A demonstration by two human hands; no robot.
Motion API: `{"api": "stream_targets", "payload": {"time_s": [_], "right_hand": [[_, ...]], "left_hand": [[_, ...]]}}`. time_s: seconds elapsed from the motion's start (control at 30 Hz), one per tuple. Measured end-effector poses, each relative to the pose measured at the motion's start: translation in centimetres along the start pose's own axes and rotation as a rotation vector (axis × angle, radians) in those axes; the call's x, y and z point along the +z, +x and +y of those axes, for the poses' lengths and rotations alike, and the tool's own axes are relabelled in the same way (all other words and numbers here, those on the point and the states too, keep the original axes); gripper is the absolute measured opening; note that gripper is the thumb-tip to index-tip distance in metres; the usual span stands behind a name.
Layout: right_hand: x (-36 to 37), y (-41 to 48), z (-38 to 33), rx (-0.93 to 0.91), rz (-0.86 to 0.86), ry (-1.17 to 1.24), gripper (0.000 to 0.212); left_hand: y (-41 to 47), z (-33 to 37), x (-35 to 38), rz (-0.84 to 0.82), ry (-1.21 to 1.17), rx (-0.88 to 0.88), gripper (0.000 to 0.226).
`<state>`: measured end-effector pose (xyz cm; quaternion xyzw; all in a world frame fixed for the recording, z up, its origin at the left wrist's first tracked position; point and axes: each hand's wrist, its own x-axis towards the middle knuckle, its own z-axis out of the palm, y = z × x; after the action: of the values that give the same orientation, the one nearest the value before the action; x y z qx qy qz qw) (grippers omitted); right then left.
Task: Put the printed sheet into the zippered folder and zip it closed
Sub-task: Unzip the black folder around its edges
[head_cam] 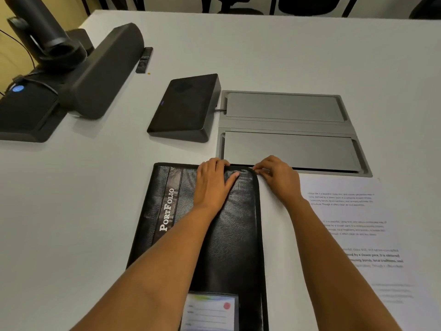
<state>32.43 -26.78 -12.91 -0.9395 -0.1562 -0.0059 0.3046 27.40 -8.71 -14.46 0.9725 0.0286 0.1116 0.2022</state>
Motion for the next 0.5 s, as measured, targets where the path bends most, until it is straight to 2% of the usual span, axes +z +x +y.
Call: {"api": "stream_targets", "payload": {"time_s": [0.13,0.27,0.5], "right_hand": [[0.2,-1.6,0.3,0.074,0.023,-0.008,0.013],[0.3,-1.8,-0.1,0.088,0.019,-0.026,0.013],[0.2,-2.0,-0.8,0.103,0.011,-0.064,0.013]], "left_hand": [[-0.1,1.0,-0.1,-0.015,0.107,-0.045,0.043],[-1.6,3.5,-0.5,0.0,0.113,-0.15,0.043],[-9.1,7.6,-0.5,-0.232,0.095,-0.217,0.092]]}}
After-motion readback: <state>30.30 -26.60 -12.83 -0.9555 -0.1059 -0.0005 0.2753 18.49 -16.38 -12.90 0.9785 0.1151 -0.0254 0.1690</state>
